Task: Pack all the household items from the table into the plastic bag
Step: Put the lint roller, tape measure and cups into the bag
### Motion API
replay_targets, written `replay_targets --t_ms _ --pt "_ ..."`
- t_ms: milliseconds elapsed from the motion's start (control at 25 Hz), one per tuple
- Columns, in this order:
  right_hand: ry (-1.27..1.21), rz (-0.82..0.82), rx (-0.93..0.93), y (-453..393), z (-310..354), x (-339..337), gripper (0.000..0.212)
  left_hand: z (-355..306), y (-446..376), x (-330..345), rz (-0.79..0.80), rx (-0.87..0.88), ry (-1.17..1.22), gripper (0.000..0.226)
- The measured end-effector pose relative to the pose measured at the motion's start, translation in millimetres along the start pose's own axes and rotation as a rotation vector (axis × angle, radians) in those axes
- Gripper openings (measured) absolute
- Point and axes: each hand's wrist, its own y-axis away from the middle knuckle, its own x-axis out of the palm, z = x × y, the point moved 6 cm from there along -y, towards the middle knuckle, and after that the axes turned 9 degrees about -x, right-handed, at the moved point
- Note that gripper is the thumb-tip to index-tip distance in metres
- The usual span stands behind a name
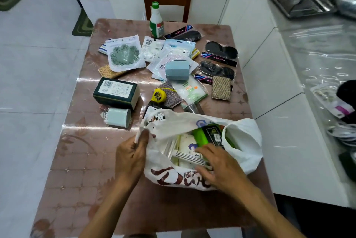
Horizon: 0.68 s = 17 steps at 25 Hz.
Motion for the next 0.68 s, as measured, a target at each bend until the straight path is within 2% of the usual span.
replay_targets --t_ms 120,200,240,320,400,440,480,520,560,600,640,680 --pt "-0.056 0.186 0.299 52.2 -20.0 -9.1 0.044 11.6 -10.4 17.6 0.028 -0.078 0.092 0.068" --pt "0.019 0.320 0.365 67.6 -13.6 -9.1 0.042 21.9 -10.6 26.5 0.104 -0.101 0.089 0.082" --pt "0.074 0.379 0.345 68.6 -6.3 -10.2 0.050 23.6 -7.2 28.3 0.151 -0.088 0.101 0.076" --pt "0.137 0.444 0.282 65.6 15.6 -19.9 0.065 24.0 4.3 23.4 0.250 -0.049 0.223 0.050" --pt "0.145 0.286 0.189 50.3 39.3 -38.7 0.064 37.4 8.4 1.5 0.179 -0.092 0.349 0.045" --pt "0.117 0.170 0.131 38.4 48.3 -47.7 0.059 55.9 5.4 -11.0 0.094 -0.147 0.270 0.047" --pt "0.052 0.071 0.082 28.9 53.1 -53.2 0.053 79.3 3.3 -19.6 0.038 -0.216 0.066 0.051" --pt "-0.003 -0.012 0.040 20.8 54.6 -54.9 0.048 102.1 -0.1 -22.2 0.072 -0.261 -0.261 0.056" --pt "-0.037 -0.080 0.014 14.5 54.8 -54.8 0.044 123.7 -1.1 -17.4 0.188 -0.256 -0.584 0.061" --pt "-0.047 -0.104 -0.006 11.9 54.8 -50.1 0.040 142.7 0.2 -10.1 0.298 -0.217 -0.802 0.062" --pt "-0.043 -0.105 -0.024 12.0 53.7 -41.7 0.036 154.4 -1.5 -4.5 0.339 -0.183 -0.882 0.058" --pt "-0.035 -0.090 -0.033 15.9 53.3 -32.5 0.032 159.3 -5.1 -2.8 0.312 -0.173 -0.868 0.050"
